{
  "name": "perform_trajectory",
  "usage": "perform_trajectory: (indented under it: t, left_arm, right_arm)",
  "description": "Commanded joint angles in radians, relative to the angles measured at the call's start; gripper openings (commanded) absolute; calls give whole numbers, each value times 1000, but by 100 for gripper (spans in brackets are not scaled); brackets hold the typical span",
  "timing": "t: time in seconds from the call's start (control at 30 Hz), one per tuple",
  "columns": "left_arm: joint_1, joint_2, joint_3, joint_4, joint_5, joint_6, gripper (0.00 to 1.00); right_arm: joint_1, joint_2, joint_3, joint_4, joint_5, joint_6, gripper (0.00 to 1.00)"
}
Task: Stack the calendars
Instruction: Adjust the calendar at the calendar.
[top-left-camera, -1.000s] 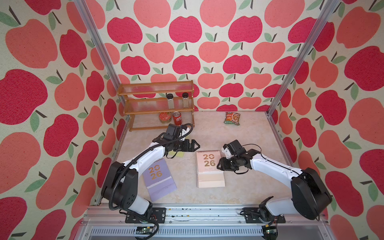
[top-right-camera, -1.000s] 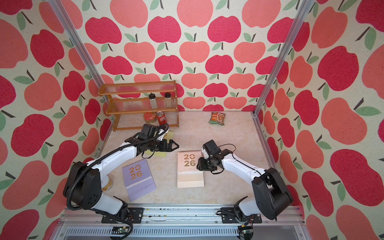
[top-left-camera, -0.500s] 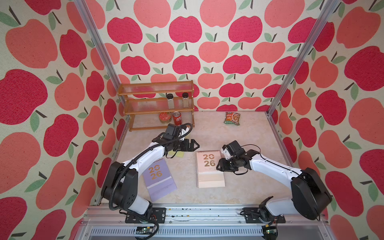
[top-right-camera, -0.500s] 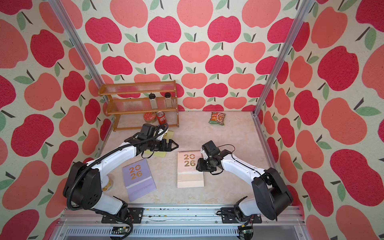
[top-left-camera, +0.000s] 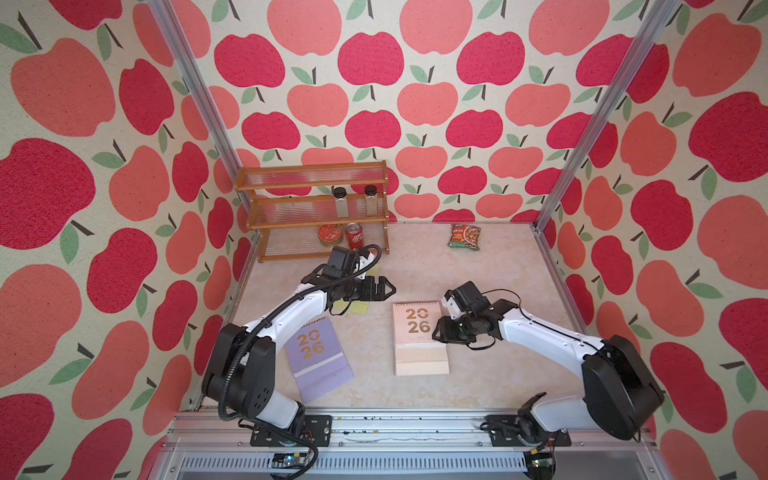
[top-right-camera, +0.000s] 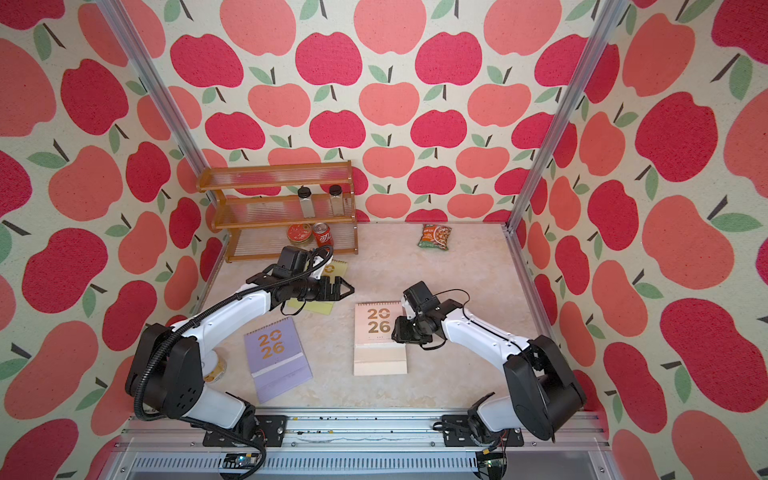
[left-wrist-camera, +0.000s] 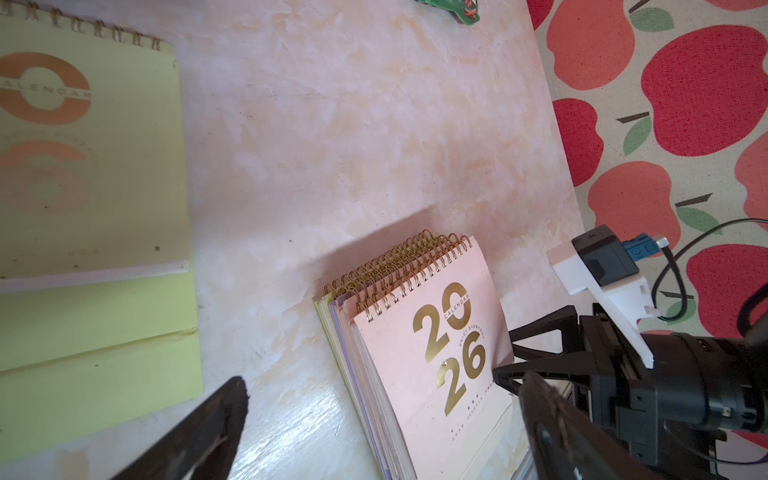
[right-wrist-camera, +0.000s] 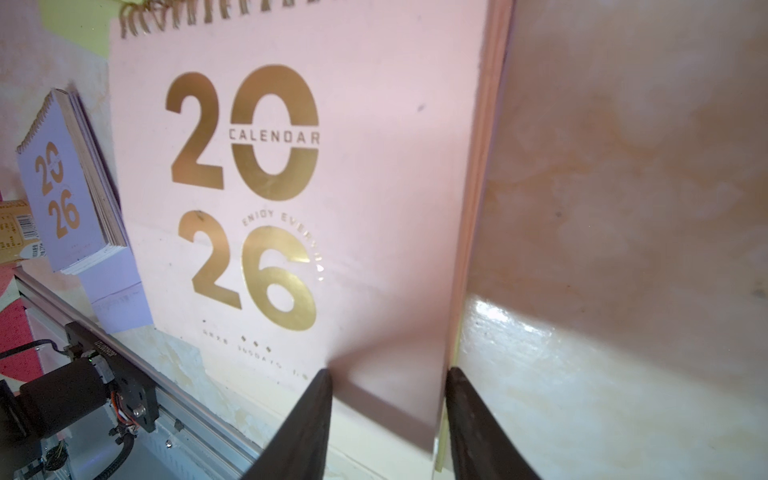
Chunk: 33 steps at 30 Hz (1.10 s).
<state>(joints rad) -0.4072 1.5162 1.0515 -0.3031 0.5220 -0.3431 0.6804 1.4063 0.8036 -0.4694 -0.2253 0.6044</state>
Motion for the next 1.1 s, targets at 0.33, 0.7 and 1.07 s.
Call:
perform_trajectory:
  t: [0.33,0.7,1.07]
  left_arm:
    - [18,-39,-9,-9,-15,16,100]
    - [-46,-94,-85,-122,-22,12,99]
    - [-281,-89,-117,-240,-139,-30,100]
  right_arm:
    - [14,-12,14,-29,42,11,49]
    - [-66,-43,40,-70,73,-45,81]
    - [-178,-66,46,-80,64,-107,99]
